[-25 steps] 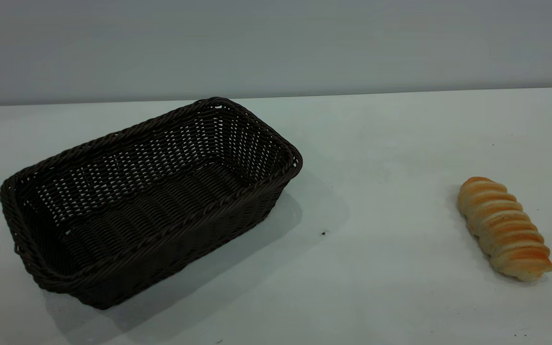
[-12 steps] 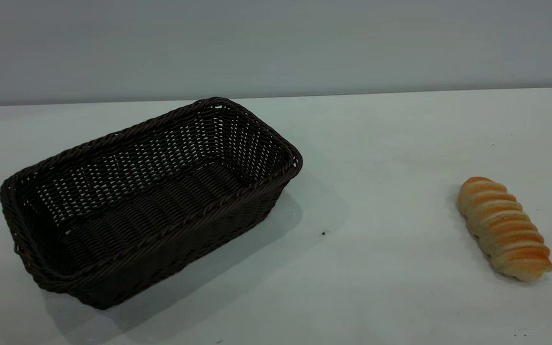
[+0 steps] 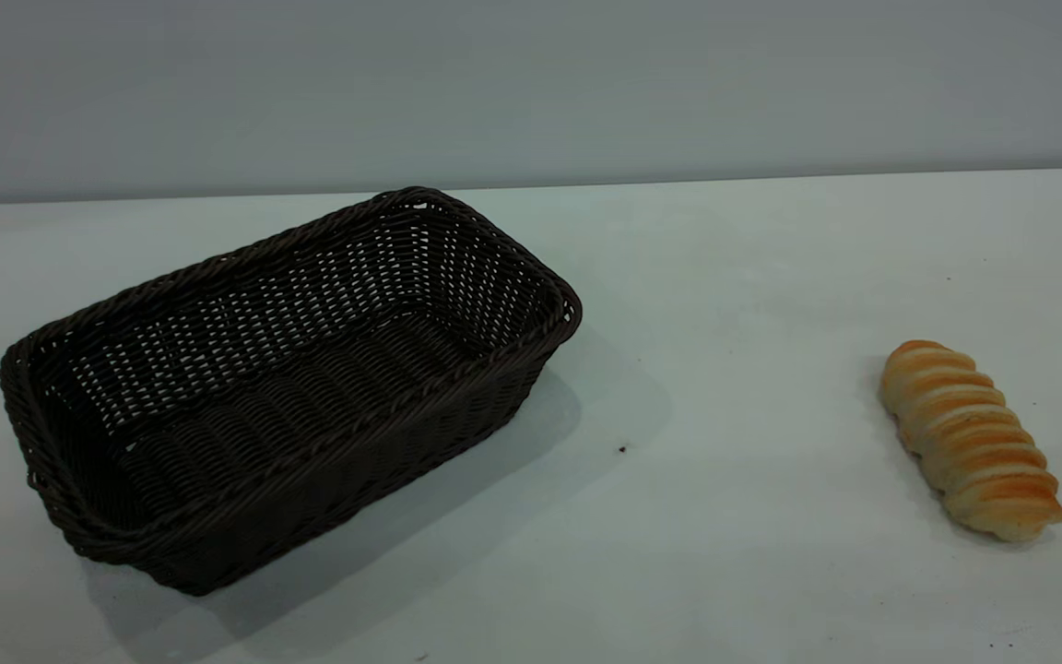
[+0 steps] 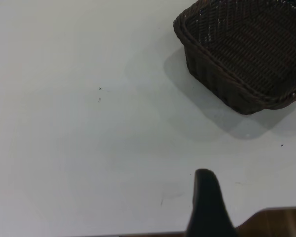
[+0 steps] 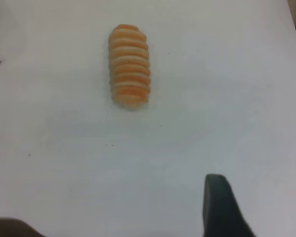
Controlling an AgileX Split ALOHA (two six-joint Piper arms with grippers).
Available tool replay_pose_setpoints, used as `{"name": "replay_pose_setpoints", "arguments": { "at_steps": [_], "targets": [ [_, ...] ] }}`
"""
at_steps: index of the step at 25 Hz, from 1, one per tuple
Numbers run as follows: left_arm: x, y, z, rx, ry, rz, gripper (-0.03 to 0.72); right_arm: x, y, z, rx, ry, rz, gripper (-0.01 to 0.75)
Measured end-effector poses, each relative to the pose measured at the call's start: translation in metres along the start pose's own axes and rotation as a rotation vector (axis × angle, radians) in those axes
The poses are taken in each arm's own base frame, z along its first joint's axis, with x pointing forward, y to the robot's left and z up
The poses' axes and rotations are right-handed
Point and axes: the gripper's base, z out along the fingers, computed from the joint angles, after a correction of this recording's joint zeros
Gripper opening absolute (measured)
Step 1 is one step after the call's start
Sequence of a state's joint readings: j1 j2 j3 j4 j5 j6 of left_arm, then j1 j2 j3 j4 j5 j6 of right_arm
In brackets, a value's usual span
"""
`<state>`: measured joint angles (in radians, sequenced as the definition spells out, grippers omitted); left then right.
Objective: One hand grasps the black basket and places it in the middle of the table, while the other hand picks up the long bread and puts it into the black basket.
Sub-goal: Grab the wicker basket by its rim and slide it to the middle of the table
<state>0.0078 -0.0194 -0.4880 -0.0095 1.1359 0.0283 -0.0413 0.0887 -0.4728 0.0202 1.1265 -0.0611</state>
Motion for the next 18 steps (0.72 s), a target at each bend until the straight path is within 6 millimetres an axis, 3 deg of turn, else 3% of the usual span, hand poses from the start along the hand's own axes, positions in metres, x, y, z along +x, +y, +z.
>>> {"name": "replay_pose_setpoints", "arguments": {
  "at_steps": [10,15,18],
  "targets": [
    [-0.001,-0.001,-0.001,0.012,-0.011,0.002,0.558,-0.005,0.001,-0.003,-0.012,-0.045,-0.009,0.365],
    [-0.023,-0.001,-0.019,0.015,-0.208,-0.034,0.558,-0.028,0.007,-0.014,-0.079,-0.153,-0.051,0.371],
    [-0.040,-0.001,-0.022,0.020,-0.228,-0.049,0.558,-0.050,0.008,-0.013,-0.105,-0.172,-0.044,0.371]
  ]
}}
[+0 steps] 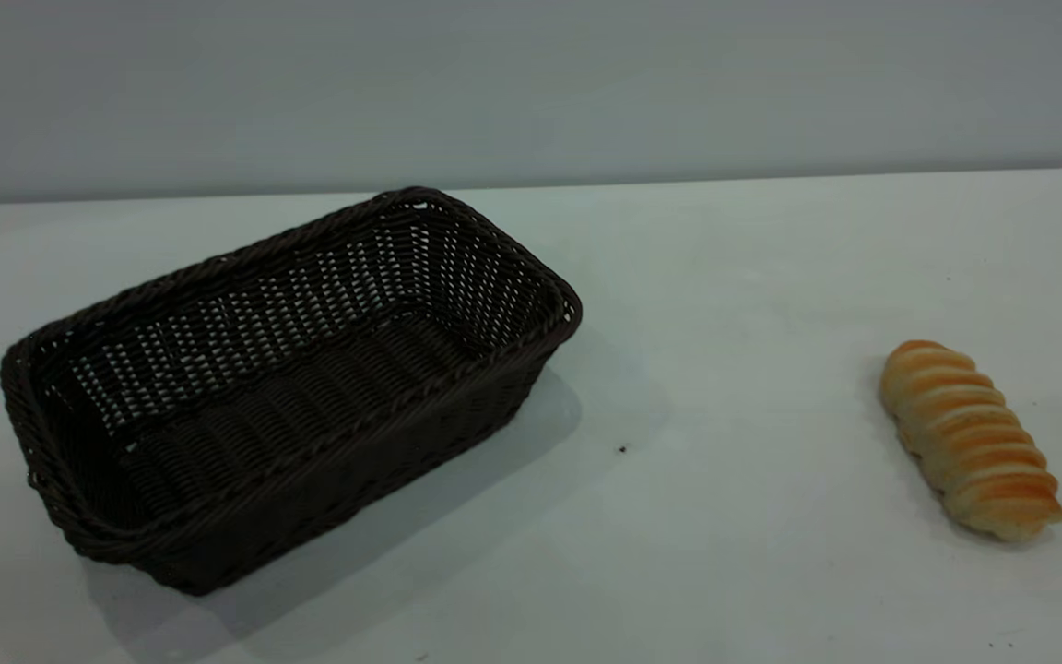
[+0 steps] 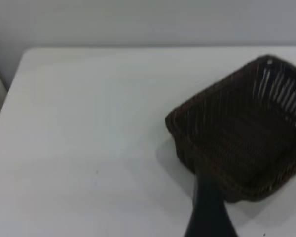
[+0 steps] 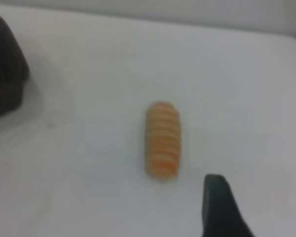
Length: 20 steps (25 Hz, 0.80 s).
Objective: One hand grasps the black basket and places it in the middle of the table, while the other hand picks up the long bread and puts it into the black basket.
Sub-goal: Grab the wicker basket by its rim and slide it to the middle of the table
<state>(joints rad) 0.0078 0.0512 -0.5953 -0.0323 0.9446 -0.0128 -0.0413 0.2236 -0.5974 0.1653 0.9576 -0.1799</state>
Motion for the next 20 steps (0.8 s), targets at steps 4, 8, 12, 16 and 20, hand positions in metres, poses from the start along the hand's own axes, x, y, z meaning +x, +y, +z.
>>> {"name": "replay_pose_setpoints", "arguments": {
  "at_steps": [4,8,12,16,20],
  "targets": [
    [-0.023,-0.003,0.023,0.029,0.124,-0.023,0.558,-0.027,-0.002,0.018,-0.033,0.054,0.008,0.371],
    [-0.036,-0.006,0.060,0.055,0.307,-0.076,0.558,-0.036,-0.005,0.047,-0.069,0.167,0.002,0.371],
    [-0.040,-0.008,0.099,0.047,0.458,-0.194,0.558,-0.039,-0.006,0.064,-0.088,0.210,-0.012,0.371],
    [-0.041,-0.007,0.134,0.013,0.559,-0.273,0.558,-0.042,-0.006,0.066,-0.092,0.182,0.002,0.371],
    [-0.034,-0.005,0.176,-0.044,0.663,-0.356,0.558,-0.043,-0.006,0.066,-0.092,0.182,0.003,0.371]
  ]
}}
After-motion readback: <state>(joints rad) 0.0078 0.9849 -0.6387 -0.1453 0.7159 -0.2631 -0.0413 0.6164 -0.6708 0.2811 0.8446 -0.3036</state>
